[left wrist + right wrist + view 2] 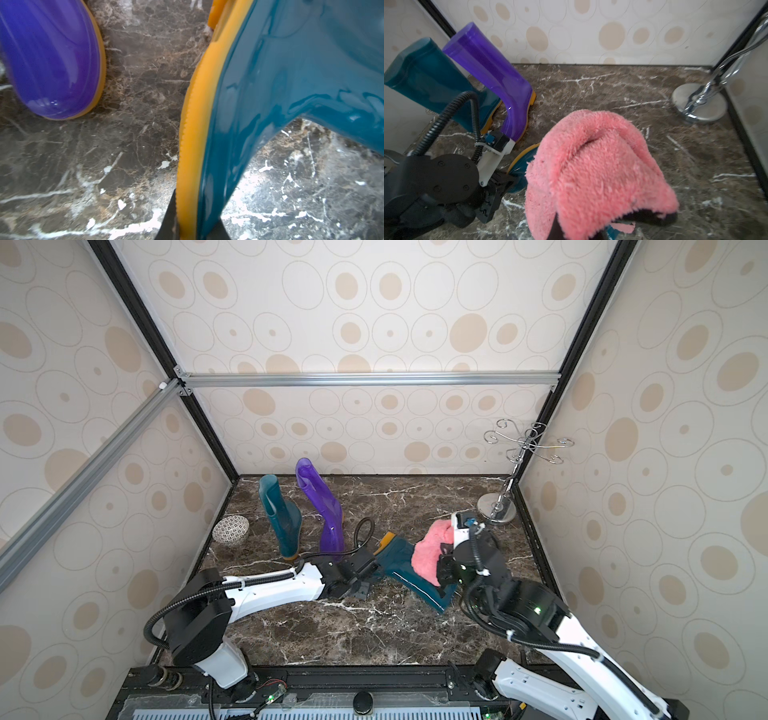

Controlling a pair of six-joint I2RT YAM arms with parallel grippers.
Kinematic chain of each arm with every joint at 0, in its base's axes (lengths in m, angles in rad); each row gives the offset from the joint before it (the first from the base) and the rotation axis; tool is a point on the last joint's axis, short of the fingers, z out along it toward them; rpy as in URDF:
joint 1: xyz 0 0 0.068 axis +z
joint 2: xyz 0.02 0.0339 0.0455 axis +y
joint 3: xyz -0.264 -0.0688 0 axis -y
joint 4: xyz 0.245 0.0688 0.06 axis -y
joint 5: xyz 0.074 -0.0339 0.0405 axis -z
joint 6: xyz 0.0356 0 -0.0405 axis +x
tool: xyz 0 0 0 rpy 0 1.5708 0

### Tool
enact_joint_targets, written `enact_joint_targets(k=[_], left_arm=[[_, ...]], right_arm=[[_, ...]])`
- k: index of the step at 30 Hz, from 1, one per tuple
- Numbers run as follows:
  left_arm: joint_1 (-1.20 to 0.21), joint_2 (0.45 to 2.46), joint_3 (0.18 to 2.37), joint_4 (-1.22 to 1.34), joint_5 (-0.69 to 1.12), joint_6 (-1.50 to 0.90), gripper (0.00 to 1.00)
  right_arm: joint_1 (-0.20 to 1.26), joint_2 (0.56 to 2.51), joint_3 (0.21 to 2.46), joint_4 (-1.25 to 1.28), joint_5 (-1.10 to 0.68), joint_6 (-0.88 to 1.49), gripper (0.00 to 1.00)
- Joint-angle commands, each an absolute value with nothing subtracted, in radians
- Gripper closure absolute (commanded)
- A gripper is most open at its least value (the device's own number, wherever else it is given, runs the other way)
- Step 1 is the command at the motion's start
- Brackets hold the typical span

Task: Wipe the rubber boots with a cloth
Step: Move the rubber boot to the center of the board, then wipe the dirt off the rubber boot.

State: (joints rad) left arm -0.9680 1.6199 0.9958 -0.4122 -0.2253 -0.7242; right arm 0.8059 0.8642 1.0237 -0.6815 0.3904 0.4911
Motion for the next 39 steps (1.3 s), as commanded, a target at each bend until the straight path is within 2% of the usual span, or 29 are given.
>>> enact_joint_targets(k=[1, 4, 10, 13, 18, 23, 28, 30, 35, 39], left_arm=[[-0.98, 1.575, 0.925, -0.237, -0.195, -0.702, 1.0], [-0.986, 1.554, 0.897, -0.213, -0.222, -0.685, 1.0], [-1.001, 1.545, 0.877, -0.21, -0.227, -0.677, 1.0], [-1.005, 1.548, 0.878, -0.218, -0.241, -0.681, 1.0], [-1.006, 1.544, 0.862, -0.197, -0.234, -0.7, 1.0], [-1.008, 1.553, 0.859, -0.189, -0.226, -0.713, 1.0], [-1.006, 1.547, 0.861, -0.183, -0.219, -0.713, 1.0], [-1.006, 1.546, 0.86, -0.174, -0.211, -0.716, 1.0], [-1.007, 1.544, 0.864, -0.162, -0.189, -0.711, 1.0], [-1.006, 1.549, 0.868, -0.151, -0.167, -0.703, 1.0]], right_arm=[[0.803, 0.933, 0.898, -0.448, 0.242, 0.643, 1.0], [0.804, 1.036, 0.826, -0.274, 0.201, 0.697, 1.0], [0.771, 1.253, 0.79, 0.01, 0.237, 0.743, 1.0], [0.731, 1.375, 0.837, 0.034, 0.222, 0.77, 1.0], [0.686, 1.488, 0.848, 0.021, 0.294, 0.811, 1.0], [0.669, 1.403, 0.744, -0.124, 0.399, 0.902, 1.0], [0.659, 1.168, 0.617, -0.382, 0.538, 0.984, 1.0], [0.638, 1.069, 0.578, -0.464, 0.543, 0.99, 1.0], [0.606, 0.887, 0.565, -0.593, 0.466, 0.916, 1.0], [0.6, 0.918, 0.618, -0.554, 0.259, 0.802, 1.0]])
